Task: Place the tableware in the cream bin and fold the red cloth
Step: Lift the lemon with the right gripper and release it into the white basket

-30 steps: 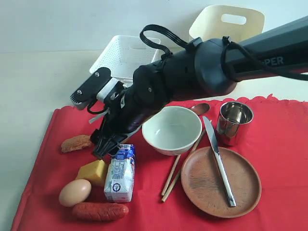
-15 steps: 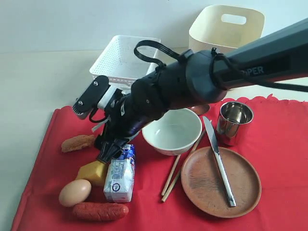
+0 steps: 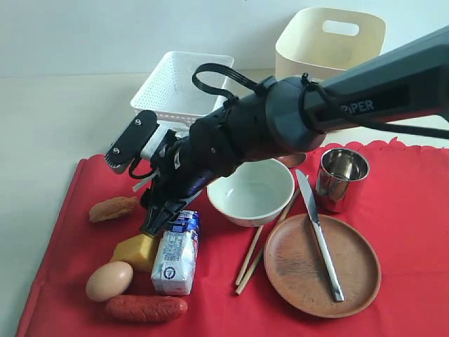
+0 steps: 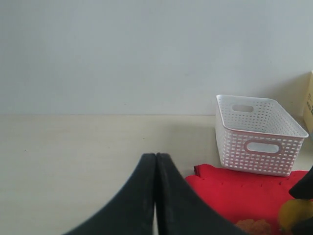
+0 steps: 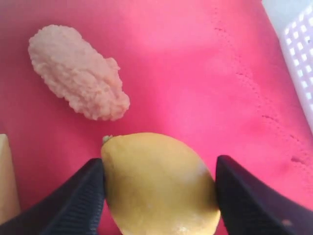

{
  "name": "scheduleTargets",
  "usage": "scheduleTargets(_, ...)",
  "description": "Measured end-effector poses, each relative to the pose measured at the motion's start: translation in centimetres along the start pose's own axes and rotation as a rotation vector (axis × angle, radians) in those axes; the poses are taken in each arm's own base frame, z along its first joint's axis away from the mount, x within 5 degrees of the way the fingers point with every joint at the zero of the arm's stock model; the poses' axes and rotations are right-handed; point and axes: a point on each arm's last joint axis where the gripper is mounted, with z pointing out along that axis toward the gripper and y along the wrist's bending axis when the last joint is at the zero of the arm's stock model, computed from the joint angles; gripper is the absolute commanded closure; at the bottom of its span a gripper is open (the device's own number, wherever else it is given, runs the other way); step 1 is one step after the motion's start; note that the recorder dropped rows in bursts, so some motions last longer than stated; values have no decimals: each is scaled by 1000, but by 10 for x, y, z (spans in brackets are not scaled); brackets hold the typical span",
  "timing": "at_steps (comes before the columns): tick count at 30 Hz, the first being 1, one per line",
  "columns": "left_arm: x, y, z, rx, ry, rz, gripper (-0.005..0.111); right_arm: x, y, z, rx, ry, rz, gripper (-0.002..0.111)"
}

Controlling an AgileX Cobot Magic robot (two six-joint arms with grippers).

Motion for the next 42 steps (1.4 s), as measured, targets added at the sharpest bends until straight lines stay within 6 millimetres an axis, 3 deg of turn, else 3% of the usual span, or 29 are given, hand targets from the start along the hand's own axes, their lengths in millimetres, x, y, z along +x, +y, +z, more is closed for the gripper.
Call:
scheduleTargets(10, 0, 0, 0, 0, 0, 0, 106, -5, -2, -7, 9, -26, 14, 108)
scheduleTargets(18, 0, 0, 0, 0, 0, 0, 106, -54, -25, -85, 144, -378, 51, 108)
scheduleTargets(23, 0, 0, 0, 0, 0, 0, 106, -58, -60, -100, 250, -546, 180, 108)
scheduleTargets(27, 0, 0, 0, 0, 0, 0, 106, -51, -84, -96, 311, -599, 284, 108)
scheduleTargets(31, 0, 0, 0, 0, 0, 0, 106, -47, -102, -76, 320, -570, 358, 108)
scheduleTargets(42, 0, 0, 0, 0, 0, 0, 106, -51, -113, -22, 276, -483, 400, 108)
